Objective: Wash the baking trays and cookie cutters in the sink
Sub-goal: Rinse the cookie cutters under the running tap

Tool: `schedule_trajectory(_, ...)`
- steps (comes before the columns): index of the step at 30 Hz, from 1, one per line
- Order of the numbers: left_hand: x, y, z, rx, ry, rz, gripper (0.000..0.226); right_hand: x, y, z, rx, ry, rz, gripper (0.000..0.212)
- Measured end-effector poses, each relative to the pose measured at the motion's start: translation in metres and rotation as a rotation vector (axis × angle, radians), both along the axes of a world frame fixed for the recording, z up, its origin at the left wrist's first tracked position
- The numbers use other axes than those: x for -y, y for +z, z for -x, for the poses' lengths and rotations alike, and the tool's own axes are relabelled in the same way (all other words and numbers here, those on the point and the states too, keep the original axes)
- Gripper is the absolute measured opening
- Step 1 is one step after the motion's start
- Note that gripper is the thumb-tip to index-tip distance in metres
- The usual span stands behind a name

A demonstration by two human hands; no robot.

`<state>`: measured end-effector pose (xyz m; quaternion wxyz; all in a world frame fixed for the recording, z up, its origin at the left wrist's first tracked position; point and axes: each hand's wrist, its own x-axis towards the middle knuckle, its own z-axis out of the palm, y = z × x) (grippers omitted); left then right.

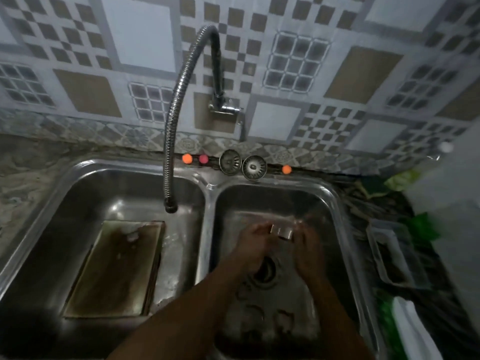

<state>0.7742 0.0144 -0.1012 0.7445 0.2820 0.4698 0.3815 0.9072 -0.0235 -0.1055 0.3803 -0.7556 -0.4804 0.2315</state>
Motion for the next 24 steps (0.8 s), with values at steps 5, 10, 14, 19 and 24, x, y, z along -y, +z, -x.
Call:
schedule_trajectory(5, 0.016, -0.037, -0.008, -0.465, -0.250, -0.050, 0.015, 0.032, -0.040, -0.005, -0.120, -0.013, 0.203, 0.011)
schedule_trajectory(10, 0.037, -0.068, -0.017, -0.704, -0.479, -0.060, 0.020, 0.051, -0.093, -0.022, -0.050, 0.010, 0.414, 0.019)
schedule_trajectory(14, 0.043, -0.079, -0.024, -0.757, -0.685, 0.069, 0.015, 0.058, -0.118, -0.036, -0.026, 0.136, 0.676, 0.041)
schedule_trajectory(19, 0.050, -0.091, -0.030, -0.779, -0.796, 0.079, 0.023, 0.074, -0.135, -0.035, 0.013, 0.106, 0.719, 0.024)
schedule_trajectory(24, 0.050, -0.087, -0.033, -0.784, -0.858, 0.068, 0.020, 0.080, -0.139, -0.031, 0.068, 0.121, 0.727, 0.033)
